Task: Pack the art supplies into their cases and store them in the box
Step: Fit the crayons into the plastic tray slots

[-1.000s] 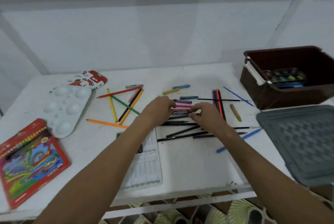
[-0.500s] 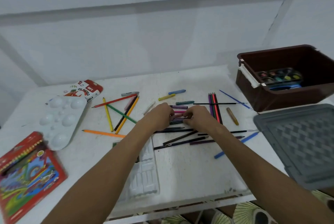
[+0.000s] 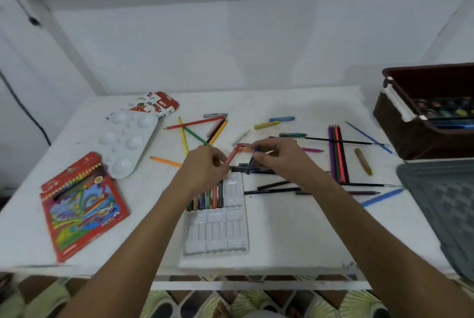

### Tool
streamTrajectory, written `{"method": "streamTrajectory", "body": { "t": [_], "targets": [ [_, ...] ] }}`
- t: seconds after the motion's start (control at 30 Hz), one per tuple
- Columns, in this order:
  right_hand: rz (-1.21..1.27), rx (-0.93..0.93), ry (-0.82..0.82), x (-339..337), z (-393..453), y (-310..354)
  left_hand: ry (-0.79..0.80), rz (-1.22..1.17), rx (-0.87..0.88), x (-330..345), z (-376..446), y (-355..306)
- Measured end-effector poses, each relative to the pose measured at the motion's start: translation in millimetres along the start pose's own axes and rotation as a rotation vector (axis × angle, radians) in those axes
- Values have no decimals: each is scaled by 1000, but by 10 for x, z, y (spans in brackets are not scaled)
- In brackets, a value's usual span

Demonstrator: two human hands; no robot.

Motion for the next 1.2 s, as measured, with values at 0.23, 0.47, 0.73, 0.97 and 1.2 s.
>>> {"method": "streamTrajectory", "body": {
  "t": [0.23, 0.47, 0.73, 0.97, 1.2],
  "targets": [
    [-155, 60, 26, 501, 10, -50, -29, -85, -108, 147, -448, 72],
    [-401, 0, -107, 643, 2, -112, -110, -117, -119, 312, -550, 34],
    [-524, -51, -73, 694, -65, -212, -93, -128, -6, 327, -534, 33],
    [-548, -29, -32, 660, -116, -261, 45, -17, 77, 270, -443, 140],
    [-526, -35, 3, 681, -161, -229, 108, 8, 149, 246, -372, 200]
  ]
}}
Point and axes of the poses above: each hand's wrist, its own z-axis towards the middle knuckle, its own x-axis out of the palm, y = z × x, the point moved 2 cm from there along z, towards the middle knuckle, and after that the axes turned 15 degrees about x, right-handed, at the moved point
